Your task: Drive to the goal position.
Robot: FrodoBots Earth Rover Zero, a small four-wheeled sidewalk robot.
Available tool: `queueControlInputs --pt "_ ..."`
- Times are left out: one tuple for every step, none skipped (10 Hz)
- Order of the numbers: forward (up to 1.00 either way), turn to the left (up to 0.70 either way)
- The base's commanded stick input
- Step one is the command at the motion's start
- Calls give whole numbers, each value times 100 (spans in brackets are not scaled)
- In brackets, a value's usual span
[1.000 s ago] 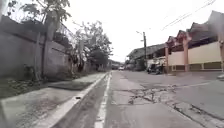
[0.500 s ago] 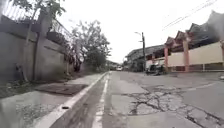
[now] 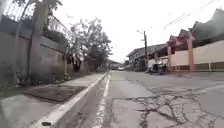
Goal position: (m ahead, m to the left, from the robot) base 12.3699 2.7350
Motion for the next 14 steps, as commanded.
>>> queueControlInputs --pt "70 0" --pt "70 0" --pt "70 0" --pt "70 0" --pt "70 0" --pt "70 0" --pt "70 0" --pt "70 0" --pt "70 0" --pt "70 0" --pt "70 0" --pt "70 0" --pt "70 0" --pt "70 0"
